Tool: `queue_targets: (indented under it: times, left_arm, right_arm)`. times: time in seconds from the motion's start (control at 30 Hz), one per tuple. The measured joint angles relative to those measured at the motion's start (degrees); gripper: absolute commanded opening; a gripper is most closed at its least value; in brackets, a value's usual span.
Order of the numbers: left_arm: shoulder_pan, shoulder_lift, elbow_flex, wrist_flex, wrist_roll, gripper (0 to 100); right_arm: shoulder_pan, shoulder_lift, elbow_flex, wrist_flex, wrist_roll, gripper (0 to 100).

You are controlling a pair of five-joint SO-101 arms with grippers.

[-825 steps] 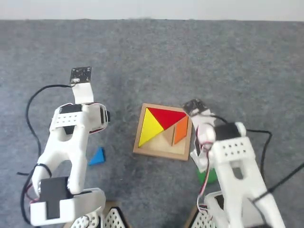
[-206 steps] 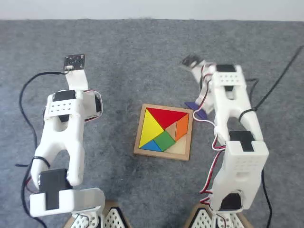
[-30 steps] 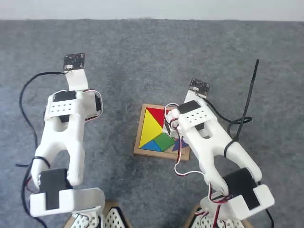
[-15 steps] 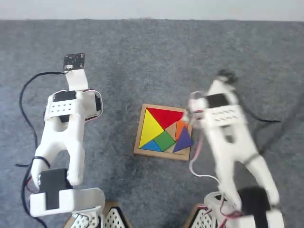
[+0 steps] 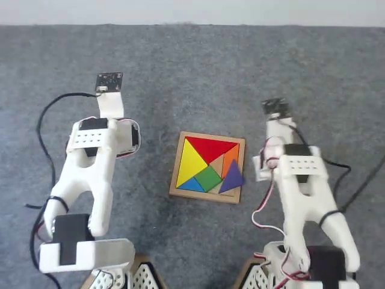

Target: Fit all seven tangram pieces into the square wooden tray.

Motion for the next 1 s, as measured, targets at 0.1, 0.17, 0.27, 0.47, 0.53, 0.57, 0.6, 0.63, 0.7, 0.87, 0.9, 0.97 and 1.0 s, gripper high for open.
queue_targets:
  times: [0.1, 0.17, 0.27, 0.47, 0.53, 0.57, 0.6, 0.63, 0.7, 0.87, 0.9, 0.97, 1.0]
  left_arm:
    - [-0.1, 0.0, 0.2, -0.4, 0.0, 9]
    - [-0.1, 0.0, 0.2, -0.4, 0.0, 9]
    - [-0.1, 0.0, 0.2, -0.5, 0.0, 9]
    - [-0.1, 0.0, 0.2, -0.5, 0.0, 9]
    - [-0.1, 0.0, 0.2, -0.5, 0.0, 9]
    - [-0.1, 0.0, 0.2, -0.5, 0.0, 9]
    - [-0.1, 0.0, 0.2, -0.5, 0.0, 9]
    - [-0.1, 0.0, 0.2, -0.5, 0.0, 9]
    - [-0.1, 0.0, 0.2, -0.5, 0.0, 9]
    - [-0.1, 0.0, 0.2, -0.5, 0.0, 9]
    - [-0.1, 0.0, 0.2, -0.5, 0.0, 9]
    - [-0.1, 0.0, 0.2, -0.5, 0.0, 9]
    - [-0.1, 0.0, 0.2, -0.5, 0.0, 9]
  right_arm:
    - [-1.6, 0.0, 0.1, -1.5, -0.7, 0.8]
    - [-2.5, 0.0, 0.1, -1.9, -0.9, 0.8]
    - [-4.3, 0.0, 0.1, -1.9, -0.9, 0.8]
    - [-8.0, 0.2, 1.8, -1.9, -0.9, 0.8]
    - [-8.6, 0.2, 2.1, -1.9, -0.9, 0.8]
    - [-9.0, 0.2, 2.1, -1.9, -0.9, 0.8]
    - [-9.2, 0.2, 2.3, -1.9, -0.9, 0.8]
    - [-9.5, 0.2, 2.8, -1.9, -0.9, 0.8]
    - [-9.4, 0.2, 3.8, -1.9, -0.9, 0.8]
    - [-9.8, 0.2, 5.6, -1.5, -0.9, 0.8]
    - [-9.8, 0.2, 5.6, -1.0, -0.9, 0.8]
    - [-9.8, 0.2, 5.6, -0.4, -0.9, 0.8]
    - [-9.8, 0.2, 5.6, -0.3, -0.9, 0.8]
